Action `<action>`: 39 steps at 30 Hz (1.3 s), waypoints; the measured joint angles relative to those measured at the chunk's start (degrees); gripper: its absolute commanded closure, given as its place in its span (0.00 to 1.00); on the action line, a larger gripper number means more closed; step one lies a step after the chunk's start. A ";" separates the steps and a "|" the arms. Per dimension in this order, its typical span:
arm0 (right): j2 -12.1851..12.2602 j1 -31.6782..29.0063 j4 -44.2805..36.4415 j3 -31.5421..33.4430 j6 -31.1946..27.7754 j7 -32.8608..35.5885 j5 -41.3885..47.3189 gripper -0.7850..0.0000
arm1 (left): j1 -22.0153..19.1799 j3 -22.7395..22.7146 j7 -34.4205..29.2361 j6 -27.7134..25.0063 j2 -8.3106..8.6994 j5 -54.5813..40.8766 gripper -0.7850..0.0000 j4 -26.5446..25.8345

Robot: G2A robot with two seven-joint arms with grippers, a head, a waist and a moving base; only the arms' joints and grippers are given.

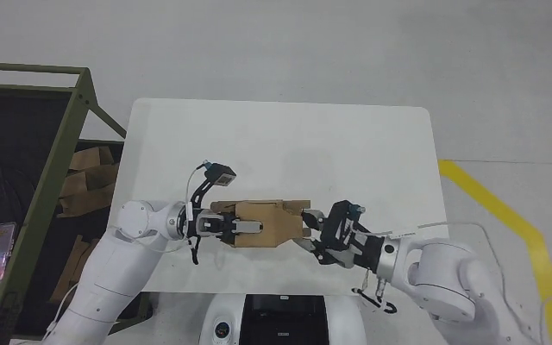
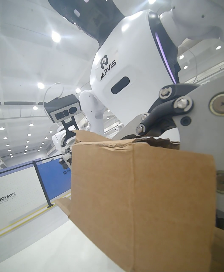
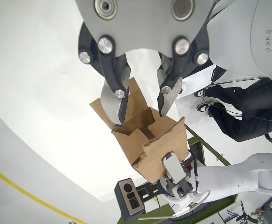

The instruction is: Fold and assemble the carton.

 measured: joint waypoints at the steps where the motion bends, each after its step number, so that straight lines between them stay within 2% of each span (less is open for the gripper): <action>1: 0.13 -1.10 -0.38 1.20 -0.19 -0.73 0.39 0.62 | 0.20 -0.07 0.59 -0.59 0.08 0.70 1.00 -0.24; 2: 0.23 -2.14 -0.64 2.28 -0.31 -1.50 0.87 0.60 | 0.37 -0.15 1.22 -1.22 0.15 1.33 1.00 -0.46; 3: 0.32 -3.33 -0.75 3.50 -0.48 -2.56 1.58 0.54 | 0.54 -0.34 2.16 -2.18 0.24 2.22 1.00 -0.71; 5: 0.48 -4.83 -0.74 5.43 -1.25 -4.03 2.87 0.27 | 0.97 -0.48 4.10 -4.12 0.39 4.26 1.00 -1.26; 6: 0.59 -5.66 -0.72 6.69 -1.81 -4.63 3.68 0.00 | 1.29 -0.27 5.23 -5.25 0.48 5.22 1.00 -1.72; 12: 0.84 -6.76 -0.71 10.13 -3.42 -5.49 6.32 0.00 | 1.92 0.39 8.53 -8.51 1.16 8.14 1.00 -2.72; 20: 0.71 -4.16 -0.71 10.16 -0.89 -4.45 9.07 0.00 | 1.71 1.83 9.64 -9.61 2.34 9.32 1.00 -3.37; 30: 0.55 1.69 0.23 6.12 6.68 6.87 17.04 0.00 | 0.82 4.11 11.09 -11.06 4.00 9.19 1.00 -4.05; 39: 0.31 5.74 4.82 2.91 7.65 10.57 20.71 0.00 | 0.29 5.72 12.27 -12.25 5.51 8.59 1.00 -3.87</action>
